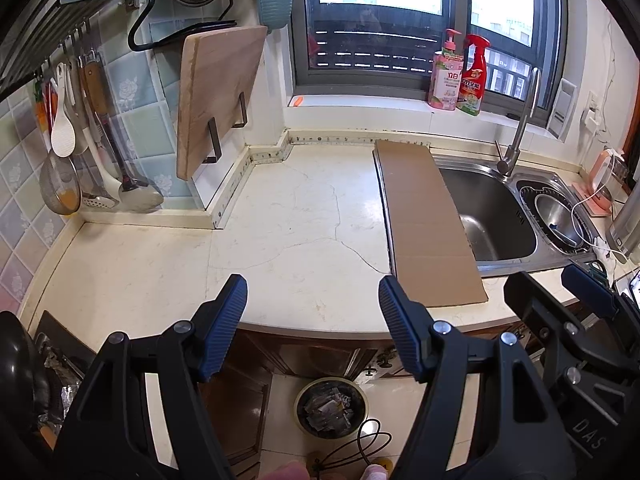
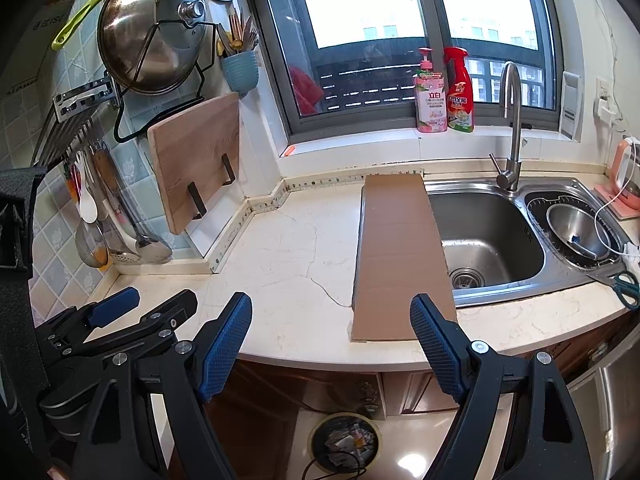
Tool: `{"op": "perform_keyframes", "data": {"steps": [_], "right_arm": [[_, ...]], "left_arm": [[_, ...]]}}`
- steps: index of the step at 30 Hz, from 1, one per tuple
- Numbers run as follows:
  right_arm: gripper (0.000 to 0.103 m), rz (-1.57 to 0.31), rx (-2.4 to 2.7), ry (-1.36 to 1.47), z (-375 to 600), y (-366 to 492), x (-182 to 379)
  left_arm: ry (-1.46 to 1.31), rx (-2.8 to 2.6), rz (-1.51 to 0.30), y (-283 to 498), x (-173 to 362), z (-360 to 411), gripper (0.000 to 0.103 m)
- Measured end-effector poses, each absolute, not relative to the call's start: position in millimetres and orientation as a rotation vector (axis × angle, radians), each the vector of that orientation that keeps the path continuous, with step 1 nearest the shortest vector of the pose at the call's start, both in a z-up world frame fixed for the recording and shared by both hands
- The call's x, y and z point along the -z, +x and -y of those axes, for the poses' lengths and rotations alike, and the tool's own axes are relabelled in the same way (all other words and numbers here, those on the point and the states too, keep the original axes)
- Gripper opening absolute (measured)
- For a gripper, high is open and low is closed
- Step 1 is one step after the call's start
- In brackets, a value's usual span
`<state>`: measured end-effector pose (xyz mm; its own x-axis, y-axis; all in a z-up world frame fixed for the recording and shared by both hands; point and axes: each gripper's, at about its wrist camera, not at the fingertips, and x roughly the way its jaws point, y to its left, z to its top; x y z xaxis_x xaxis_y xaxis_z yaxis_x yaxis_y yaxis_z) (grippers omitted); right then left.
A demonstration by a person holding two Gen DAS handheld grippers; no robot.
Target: Collect trash
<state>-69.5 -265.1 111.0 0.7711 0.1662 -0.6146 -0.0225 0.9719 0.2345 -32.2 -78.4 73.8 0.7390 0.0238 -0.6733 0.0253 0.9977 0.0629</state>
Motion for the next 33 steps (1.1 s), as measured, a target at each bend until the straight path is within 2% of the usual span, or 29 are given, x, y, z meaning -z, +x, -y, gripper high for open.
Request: {"op": "perform_keyframes", "data": {"steps": [33], "right_arm": [[0.082,-0.695,-0.090,0.234,253.0,-75.7,-101.9]], "left_arm": [[0.080,0.002,-0.757,-34.9,-66.7,70.7,0.066]]}}
